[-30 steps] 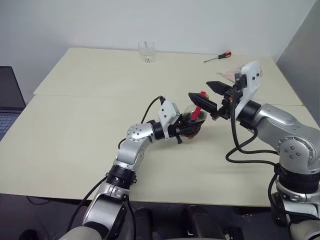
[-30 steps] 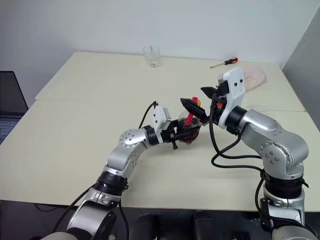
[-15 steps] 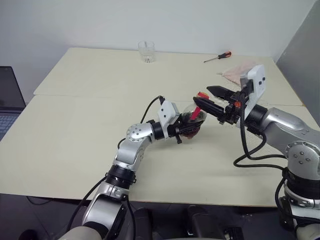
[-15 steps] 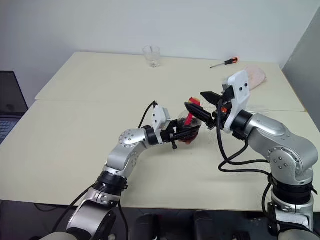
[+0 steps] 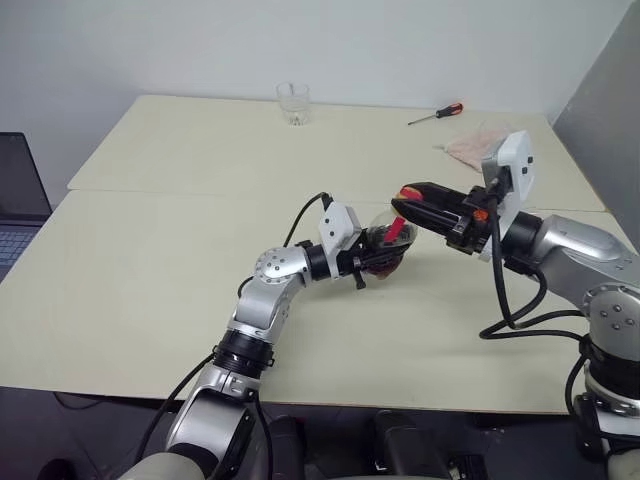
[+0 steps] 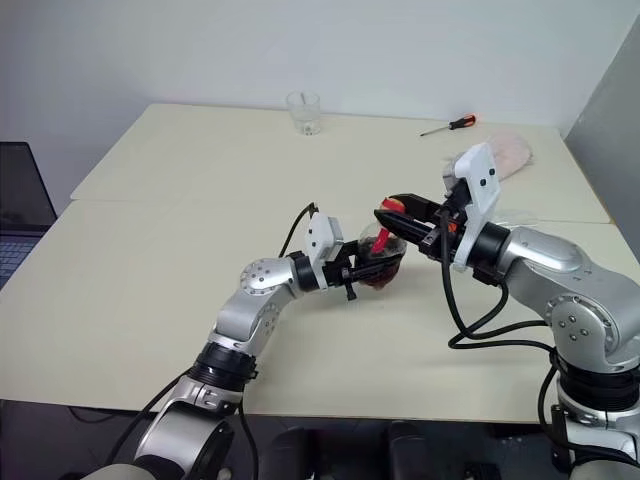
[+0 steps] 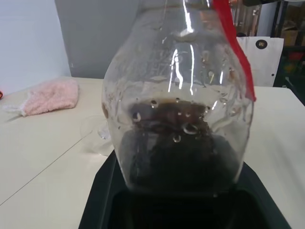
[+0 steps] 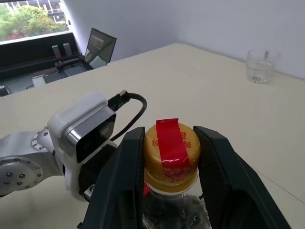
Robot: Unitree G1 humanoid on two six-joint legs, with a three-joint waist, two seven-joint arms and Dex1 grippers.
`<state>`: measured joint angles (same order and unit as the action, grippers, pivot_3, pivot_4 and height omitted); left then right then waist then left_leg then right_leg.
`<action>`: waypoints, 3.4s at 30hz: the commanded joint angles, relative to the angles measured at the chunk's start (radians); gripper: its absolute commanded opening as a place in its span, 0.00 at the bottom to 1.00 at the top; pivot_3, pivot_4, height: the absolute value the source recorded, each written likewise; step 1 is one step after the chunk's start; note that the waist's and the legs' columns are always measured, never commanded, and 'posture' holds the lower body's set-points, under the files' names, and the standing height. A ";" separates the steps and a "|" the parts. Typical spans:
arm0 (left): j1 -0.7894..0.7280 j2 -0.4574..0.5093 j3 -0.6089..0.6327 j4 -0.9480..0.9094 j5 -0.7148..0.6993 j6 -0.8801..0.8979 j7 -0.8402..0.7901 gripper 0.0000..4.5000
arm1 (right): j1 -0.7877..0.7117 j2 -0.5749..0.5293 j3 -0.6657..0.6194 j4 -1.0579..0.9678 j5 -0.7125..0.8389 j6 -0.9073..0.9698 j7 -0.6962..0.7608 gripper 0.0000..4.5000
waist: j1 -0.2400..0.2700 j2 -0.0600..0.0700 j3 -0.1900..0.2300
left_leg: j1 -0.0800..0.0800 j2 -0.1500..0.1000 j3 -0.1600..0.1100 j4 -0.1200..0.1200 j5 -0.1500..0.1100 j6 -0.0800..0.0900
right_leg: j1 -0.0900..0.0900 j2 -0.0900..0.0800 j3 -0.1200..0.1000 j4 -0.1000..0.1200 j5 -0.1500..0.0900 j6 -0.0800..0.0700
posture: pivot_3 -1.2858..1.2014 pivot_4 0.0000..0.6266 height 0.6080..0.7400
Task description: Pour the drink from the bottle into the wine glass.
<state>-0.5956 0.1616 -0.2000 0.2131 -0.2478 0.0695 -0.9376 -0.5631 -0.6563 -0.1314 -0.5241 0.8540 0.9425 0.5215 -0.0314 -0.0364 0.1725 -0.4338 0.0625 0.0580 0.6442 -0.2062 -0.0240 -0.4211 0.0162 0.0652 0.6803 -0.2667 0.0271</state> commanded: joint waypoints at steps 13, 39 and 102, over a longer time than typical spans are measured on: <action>0.001 0.009 0.014 -0.076 -0.024 0.001 0.005 0.28 | -0.276 -0.082 0.213 0.513 -0.251 -0.396 0.658 0.27 | 0.000 0.000 0.000 | 0.001 0.000 0.000 0.000 0.000 0.000 | 0.000 0.001 0.000 0.000 0.001 -0.001 | 0.52 0.24 1.00; -0.011 0.000 0.016 -0.063 -0.023 0.003 0.001 0.28 | -0.270 -0.032 0.008 0.376 -0.195 -0.130 0.376 1.00 | 0.002 0.000 0.000 | 0.001 0.000 0.000 0.000 0.000 0.000 | 0.000 0.000 0.000 0.001 0.002 -0.004 | 0.52 0.24 1.00; -0.011 -0.002 0.019 -0.048 -0.018 -0.009 0.004 0.28 | -0.041 0.087 -0.135 0.039 0.110 0.023 -0.104 0.27 | 0.000 0.000 0.000 | 0.000 0.000 0.000 0.000 0.000 0.000 | 0.000 0.000 0.000 0.001 0.001 -0.001 | 0.52 0.24 1.00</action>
<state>-0.5852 0.1583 -0.2023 0.1949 -0.2489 0.0838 -0.9323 -0.5969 -0.5457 -0.1845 -0.4757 0.9484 1.0045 0.4139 -0.0313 -0.0362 0.1727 -0.4335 0.0626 0.0579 0.6443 -0.2061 -0.0240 -0.4210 0.0163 0.0652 0.6809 -0.2660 0.0260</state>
